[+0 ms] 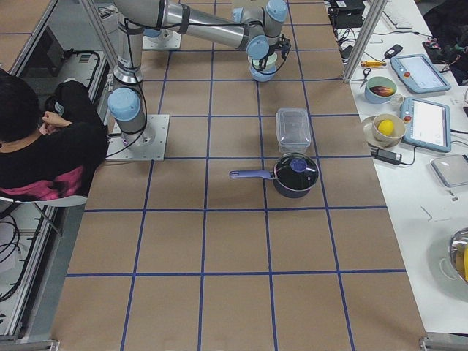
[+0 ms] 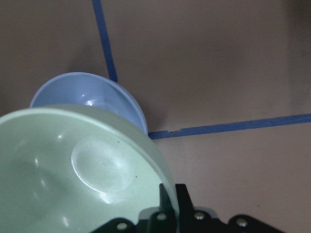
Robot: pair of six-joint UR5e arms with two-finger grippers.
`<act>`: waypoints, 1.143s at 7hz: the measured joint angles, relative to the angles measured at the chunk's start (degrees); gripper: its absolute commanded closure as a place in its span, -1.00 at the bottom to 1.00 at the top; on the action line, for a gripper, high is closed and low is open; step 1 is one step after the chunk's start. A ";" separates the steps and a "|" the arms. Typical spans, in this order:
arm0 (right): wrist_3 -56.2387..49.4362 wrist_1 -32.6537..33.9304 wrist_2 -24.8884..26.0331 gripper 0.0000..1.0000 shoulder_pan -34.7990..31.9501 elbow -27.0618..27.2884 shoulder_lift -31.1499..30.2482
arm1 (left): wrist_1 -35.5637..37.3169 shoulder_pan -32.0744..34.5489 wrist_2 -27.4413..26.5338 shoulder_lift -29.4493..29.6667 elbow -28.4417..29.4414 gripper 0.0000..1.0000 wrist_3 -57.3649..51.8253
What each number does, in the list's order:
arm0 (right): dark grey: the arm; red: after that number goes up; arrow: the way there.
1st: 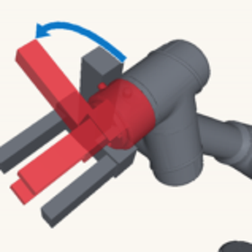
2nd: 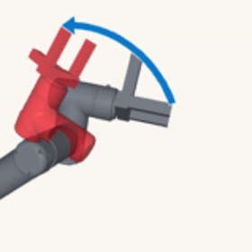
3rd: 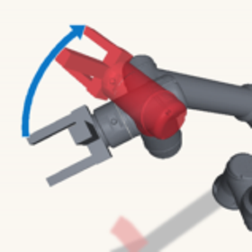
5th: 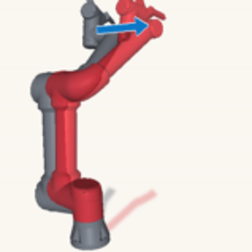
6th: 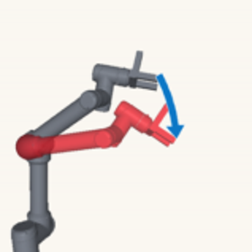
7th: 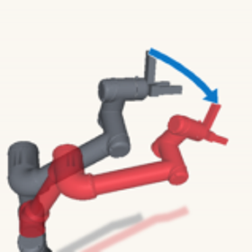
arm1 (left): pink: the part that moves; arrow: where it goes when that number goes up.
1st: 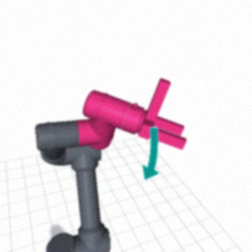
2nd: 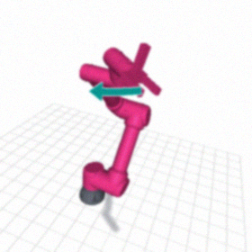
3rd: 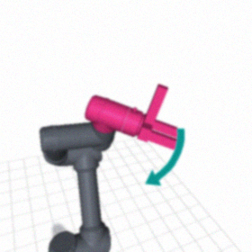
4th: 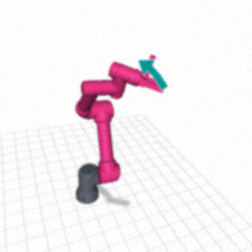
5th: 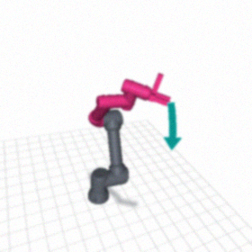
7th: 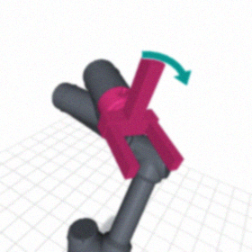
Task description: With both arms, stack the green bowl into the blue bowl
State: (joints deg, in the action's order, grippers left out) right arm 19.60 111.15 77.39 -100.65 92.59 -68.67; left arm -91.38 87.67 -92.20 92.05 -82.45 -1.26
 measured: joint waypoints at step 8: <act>0.55 5.99 -1.55 -1.00 -1.80 -0.29 4.78 | 6.40 -0.09 0.21 -1.91 -7.02 -0.95 -2.81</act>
State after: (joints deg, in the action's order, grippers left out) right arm 20.15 117.13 75.84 -102.45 92.30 -63.90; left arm -84.98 87.58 -91.99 90.14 -89.47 -4.07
